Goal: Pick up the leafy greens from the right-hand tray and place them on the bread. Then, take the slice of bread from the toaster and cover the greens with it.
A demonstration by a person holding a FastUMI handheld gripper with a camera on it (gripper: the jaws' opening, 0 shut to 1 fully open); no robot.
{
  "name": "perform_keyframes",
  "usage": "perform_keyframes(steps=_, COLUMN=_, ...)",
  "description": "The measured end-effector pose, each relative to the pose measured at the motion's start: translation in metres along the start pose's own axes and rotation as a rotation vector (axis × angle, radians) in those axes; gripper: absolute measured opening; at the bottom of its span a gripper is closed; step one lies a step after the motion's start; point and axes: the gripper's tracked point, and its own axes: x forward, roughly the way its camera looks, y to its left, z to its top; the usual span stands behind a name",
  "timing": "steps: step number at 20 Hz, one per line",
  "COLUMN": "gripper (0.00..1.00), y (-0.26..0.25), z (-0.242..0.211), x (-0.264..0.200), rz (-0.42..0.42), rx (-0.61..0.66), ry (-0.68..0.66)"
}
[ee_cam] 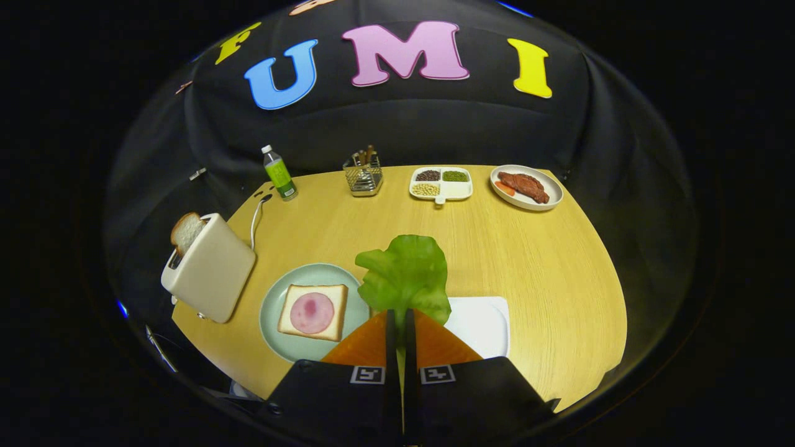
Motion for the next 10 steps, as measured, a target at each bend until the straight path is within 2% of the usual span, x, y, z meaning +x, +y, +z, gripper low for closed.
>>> perform_keyframes(steps=10, gripper=0.06, y=0.104, z=0.010, x=0.024, rz=0.048, rx=-0.056, ry=0.005)
